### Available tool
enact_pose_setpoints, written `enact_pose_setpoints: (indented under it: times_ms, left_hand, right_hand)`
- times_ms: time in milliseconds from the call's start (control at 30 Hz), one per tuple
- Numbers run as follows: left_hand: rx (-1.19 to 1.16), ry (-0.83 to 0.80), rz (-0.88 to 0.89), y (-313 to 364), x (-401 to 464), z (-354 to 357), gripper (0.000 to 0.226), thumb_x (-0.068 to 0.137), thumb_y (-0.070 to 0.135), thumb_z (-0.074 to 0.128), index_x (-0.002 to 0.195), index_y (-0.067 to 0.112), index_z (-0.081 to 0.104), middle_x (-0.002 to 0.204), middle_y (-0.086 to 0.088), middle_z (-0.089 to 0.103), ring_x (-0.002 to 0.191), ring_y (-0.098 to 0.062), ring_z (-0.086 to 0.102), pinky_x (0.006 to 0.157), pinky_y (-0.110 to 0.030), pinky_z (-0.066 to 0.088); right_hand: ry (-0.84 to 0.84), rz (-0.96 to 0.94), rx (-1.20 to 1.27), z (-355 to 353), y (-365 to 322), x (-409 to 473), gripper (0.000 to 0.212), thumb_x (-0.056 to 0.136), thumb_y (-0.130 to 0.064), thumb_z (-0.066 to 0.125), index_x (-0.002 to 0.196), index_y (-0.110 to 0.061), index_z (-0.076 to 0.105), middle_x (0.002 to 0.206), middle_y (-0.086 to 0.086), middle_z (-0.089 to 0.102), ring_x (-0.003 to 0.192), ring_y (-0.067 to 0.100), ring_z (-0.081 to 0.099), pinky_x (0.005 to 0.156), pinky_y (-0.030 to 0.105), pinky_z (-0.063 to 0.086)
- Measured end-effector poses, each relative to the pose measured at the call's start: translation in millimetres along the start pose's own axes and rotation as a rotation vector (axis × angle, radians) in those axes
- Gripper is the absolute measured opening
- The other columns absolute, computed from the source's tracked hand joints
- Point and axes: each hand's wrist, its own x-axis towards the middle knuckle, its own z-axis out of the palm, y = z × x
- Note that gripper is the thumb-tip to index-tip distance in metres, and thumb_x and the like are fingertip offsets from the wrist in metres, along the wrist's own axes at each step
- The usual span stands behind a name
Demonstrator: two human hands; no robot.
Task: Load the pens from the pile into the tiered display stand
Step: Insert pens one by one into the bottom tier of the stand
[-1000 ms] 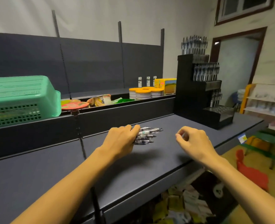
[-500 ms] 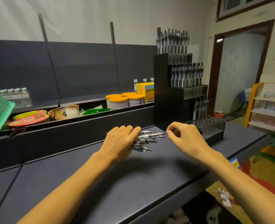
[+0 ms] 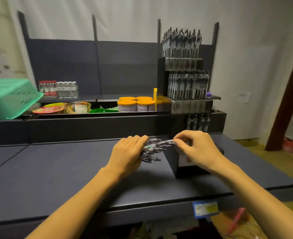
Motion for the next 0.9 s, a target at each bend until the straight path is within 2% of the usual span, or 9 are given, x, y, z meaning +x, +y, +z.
enact_pose_setpoints:
  times_ms: [67, 100, 200, 267, 367, 500, 600, 733, 900]
  left_hand:
    - [0.012, 0.001, -0.009, 9, 4, 0, 0.034, 0.077, 0.013, 0.042, 0.110, 0.011, 0.047, 0.075, -0.008, 0.061, 0.056, -0.027, 0.053, 0.048, -0.029, 0.042]
    - [0.014, 0.000, -0.020, 12, 5, 0, 0.034, 0.076, 0.010, 0.048, 0.110, 0.011, 0.047, 0.075, -0.008, 0.062, 0.056, -0.027, 0.053, 0.048, -0.029, 0.043]
    - [-0.006, 0.008, -0.081, 22, 9, 3, 0.042, 0.069, 0.008, 0.063, 0.108, 0.013, 0.048, 0.075, -0.007, 0.061, 0.056, -0.026, 0.053, 0.047, -0.030, 0.042]
    - [-0.015, 0.025, -0.106, 29, 13, 5, 0.029, 0.075, 0.013, 0.052, 0.104, 0.015, 0.048, 0.072, -0.005, 0.059, 0.055, -0.025, 0.051, 0.047, -0.029, 0.040]
    - [-0.029, 0.051, -0.149, 39, 22, 12, 0.021, 0.081, 0.019, 0.041, 0.101, 0.016, 0.049, 0.071, -0.003, 0.058, 0.055, -0.023, 0.048, 0.047, -0.029, 0.037]
    - [-0.039, 0.083, -0.186, 49, 27, 25, 0.020, 0.083, 0.019, 0.042, 0.101, 0.017, 0.050, 0.072, -0.002, 0.059, 0.057, -0.021, 0.048, 0.049, -0.028, 0.035]
    - [-0.058, 0.085, -0.275, 56, 26, 36, 0.023, 0.081, 0.014, 0.042, 0.102, 0.019, 0.049, 0.074, -0.002, 0.058, 0.060, -0.024, 0.048, 0.050, -0.033, 0.039]
    - [-0.066, 0.086, -0.355, 61, 27, 41, 0.026, 0.081, 0.014, 0.042, 0.105, 0.019, 0.049, 0.078, -0.003, 0.059, 0.063, -0.025, 0.049, 0.050, -0.038, 0.042]
    - [-0.048, 0.101, -0.433, 68, 32, 47, 0.021, 0.083, 0.016, 0.044, 0.104, 0.019, 0.050, 0.077, -0.004, 0.060, 0.061, -0.026, 0.050, 0.048, -0.038, 0.042]
  right_hand:
    - [-0.012, 0.000, 0.019, -3, 8, 1, 0.013, 0.093, -0.024, 0.060, 0.094, -0.019, 0.072, 0.082, -0.011, 0.066, 0.069, -0.002, 0.057, 0.063, 0.007, 0.040]
    - [-0.018, 0.008, 0.046, -4, 11, 2, 0.012, 0.094, -0.024, 0.060, 0.093, -0.020, 0.071, 0.081, -0.011, 0.066, 0.065, 0.002, 0.058, 0.062, 0.011, 0.043]
    - [-0.017, 0.056, 0.196, -5, 18, 5, 0.011, 0.096, -0.022, 0.057, 0.091, -0.017, 0.066, 0.077, -0.004, 0.066, 0.048, 0.015, 0.062, 0.048, 0.022, 0.051]
    - [0.016, 0.091, 0.280, -6, 22, 7, 0.011, 0.096, -0.019, 0.056, 0.090, -0.016, 0.065, 0.074, -0.001, 0.067, 0.043, 0.016, 0.060, 0.043, 0.020, 0.047]
    - [0.059, 0.134, 0.360, -8, 29, 9, 0.011, 0.097, -0.019, 0.055, 0.090, -0.016, 0.063, 0.075, 0.000, 0.068, 0.042, 0.017, 0.059, 0.044, 0.019, 0.045]
    - [0.072, 0.162, 0.396, -16, 36, 10, 0.011, 0.096, -0.018, 0.056, 0.090, -0.014, 0.064, 0.076, 0.001, 0.068, 0.044, 0.020, 0.059, 0.044, 0.019, 0.045]
    - [0.068, 0.171, 0.453, -16, 42, 12, 0.012, 0.098, -0.019, 0.053, 0.092, -0.013, 0.063, 0.080, 0.005, 0.068, 0.043, 0.018, 0.057, 0.039, 0.017, 0.041]
    - [0.062, 0.136, 0.493, -16, 47, 20, 0.013, 0.099, -0.021, 0.050, 0.094, -0.014, 0.059, 0.081, 0.006, 0.068, 0.042, 0.018, 0.057, 0.037, 0.022, 0.041]
    - [0.136, 0.092, 0.555, -32, 57, 34, 0.013, 0.100, -0.024, 0.049, 0.092, -0.016, 0.055, 0.079, 0.008, 0.068, 0.041, 0.019, 0.057, 0.036, 0.024, 0.041]
